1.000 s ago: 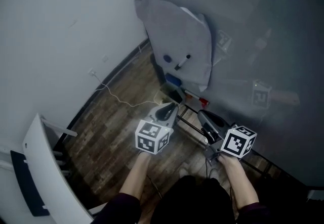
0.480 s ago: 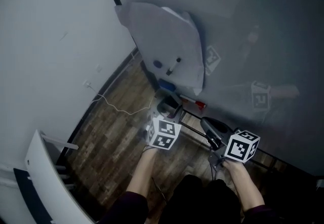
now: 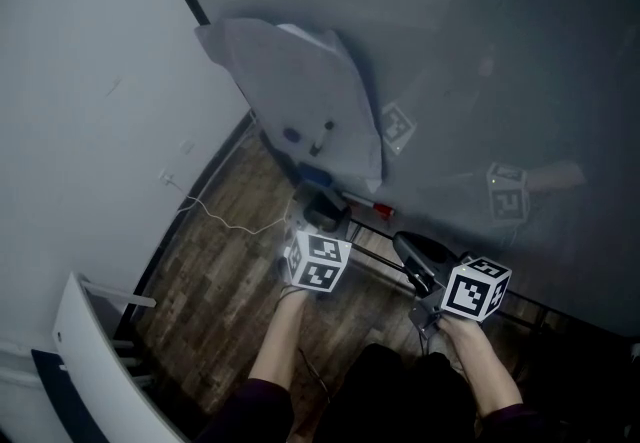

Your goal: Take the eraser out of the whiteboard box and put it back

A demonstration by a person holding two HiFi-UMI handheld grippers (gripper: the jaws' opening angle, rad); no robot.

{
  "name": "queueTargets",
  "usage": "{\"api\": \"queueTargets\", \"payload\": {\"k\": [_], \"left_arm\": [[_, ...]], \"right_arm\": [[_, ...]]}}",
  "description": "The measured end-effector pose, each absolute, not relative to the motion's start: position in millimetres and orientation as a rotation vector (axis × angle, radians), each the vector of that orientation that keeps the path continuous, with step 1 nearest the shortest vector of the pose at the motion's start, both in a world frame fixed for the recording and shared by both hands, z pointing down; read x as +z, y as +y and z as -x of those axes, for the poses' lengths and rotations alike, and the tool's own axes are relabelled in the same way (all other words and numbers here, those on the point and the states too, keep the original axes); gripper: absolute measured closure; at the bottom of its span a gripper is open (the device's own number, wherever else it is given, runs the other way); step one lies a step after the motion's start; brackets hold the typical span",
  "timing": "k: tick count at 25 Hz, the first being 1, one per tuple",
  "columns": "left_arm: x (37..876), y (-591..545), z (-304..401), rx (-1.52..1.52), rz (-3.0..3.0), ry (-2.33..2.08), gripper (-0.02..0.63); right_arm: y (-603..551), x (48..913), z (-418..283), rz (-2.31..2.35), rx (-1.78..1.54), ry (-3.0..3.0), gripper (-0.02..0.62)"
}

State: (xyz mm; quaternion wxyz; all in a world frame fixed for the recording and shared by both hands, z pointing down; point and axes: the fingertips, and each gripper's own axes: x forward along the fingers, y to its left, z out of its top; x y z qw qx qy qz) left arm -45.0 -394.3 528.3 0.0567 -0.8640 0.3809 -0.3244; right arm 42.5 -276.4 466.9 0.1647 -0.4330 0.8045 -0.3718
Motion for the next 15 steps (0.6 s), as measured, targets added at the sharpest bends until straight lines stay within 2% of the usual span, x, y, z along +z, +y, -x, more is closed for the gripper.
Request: {"api": "queueTargets", "payload": {"k": [7, 15], "left_arm": [[517, -389, 49, -0.901, 2.667, 1.207, 0.364], [455, -371, 58, -0.595, 2.818, 1.340, 0.365]], "right_arm": [[-276, 464, -39, 1.214, -1.068, 2.300, 0.592], [-281, 437, -30, 1.162, -1.055, 2.319, 0.592]]}}
